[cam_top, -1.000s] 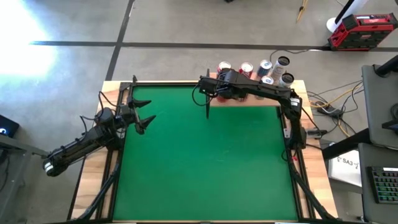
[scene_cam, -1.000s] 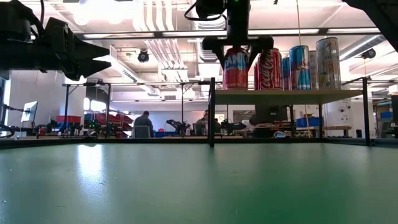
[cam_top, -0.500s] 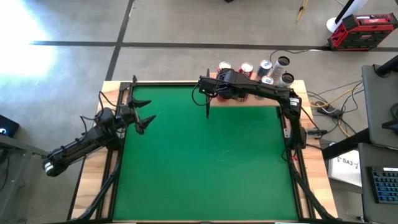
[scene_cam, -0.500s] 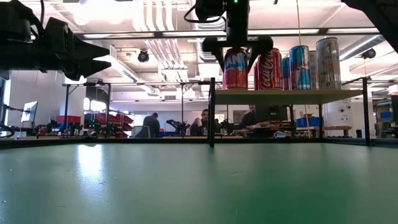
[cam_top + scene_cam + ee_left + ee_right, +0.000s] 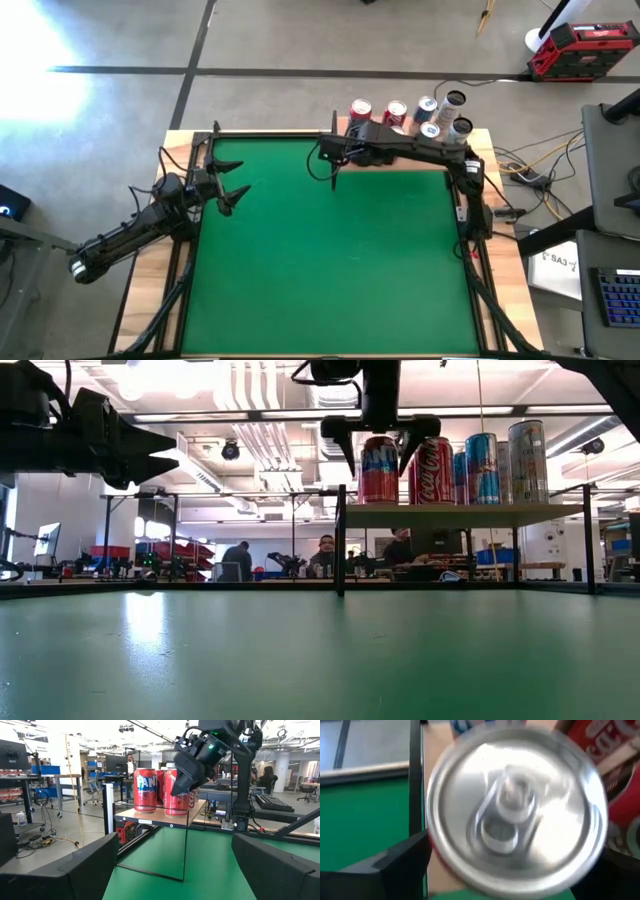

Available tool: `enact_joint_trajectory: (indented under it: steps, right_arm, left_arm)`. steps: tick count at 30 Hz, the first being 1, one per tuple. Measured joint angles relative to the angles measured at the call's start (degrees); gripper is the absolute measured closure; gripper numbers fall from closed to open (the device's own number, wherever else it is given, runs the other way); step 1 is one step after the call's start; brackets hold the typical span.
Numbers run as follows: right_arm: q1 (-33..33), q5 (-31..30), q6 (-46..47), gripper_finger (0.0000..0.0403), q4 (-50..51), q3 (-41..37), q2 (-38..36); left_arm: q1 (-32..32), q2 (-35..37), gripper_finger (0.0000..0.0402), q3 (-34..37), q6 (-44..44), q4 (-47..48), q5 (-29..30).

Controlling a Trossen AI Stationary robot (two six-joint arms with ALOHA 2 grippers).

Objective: Place canned beverage on shelf
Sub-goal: Put the red soda can on the shelf aligned with the other red soda can, then return to Home Position

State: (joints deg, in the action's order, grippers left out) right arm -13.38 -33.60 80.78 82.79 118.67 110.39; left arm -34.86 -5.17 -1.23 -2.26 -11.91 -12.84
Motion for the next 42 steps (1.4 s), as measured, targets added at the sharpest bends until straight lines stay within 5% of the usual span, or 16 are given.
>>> enact_joint_trajectory:
  steps: [14,20,24,31,37,42]
  right_arm:
    - [11.64,6.56,5.68,0.0021,6.63,-0.34,-1.93]
    - [24.72,-3.30,12.18,0.0021,6.70,-5.12,-2.24]
    - [34.21,-13.96,21.67,0.0021,3.77,-16.00,-5.85]
    - [45.64,-36.56,28.44,0.0021,-16.05,-44.14,-17.65]
    - [44.68,-38.48,27.04,0.0021,-33.81,-63.75,-27.74]
    - [44.13,-38.62,4.66,0.0021,-63.46,-79.61,-36.20]
  left_arm:
    - [0.00,0.00,0.0029,0.00,0.01,0.01,0.00]
    - [0.01,0.00,0.0029,0.00,0.02,0.01,0.00]
    - [0.01,0.00,0.0029,0.00,0.00,0.01,0.00]
    - [0.00,0.00,0.0029,0.00,-0.01,0.01,0.00]
    - [-0.01,0.00,0.0029,0.00,-0.01,0.01,0.00]
    - [-0.01,0.00,0.0029,0.00,0.01,0.01,0.00]
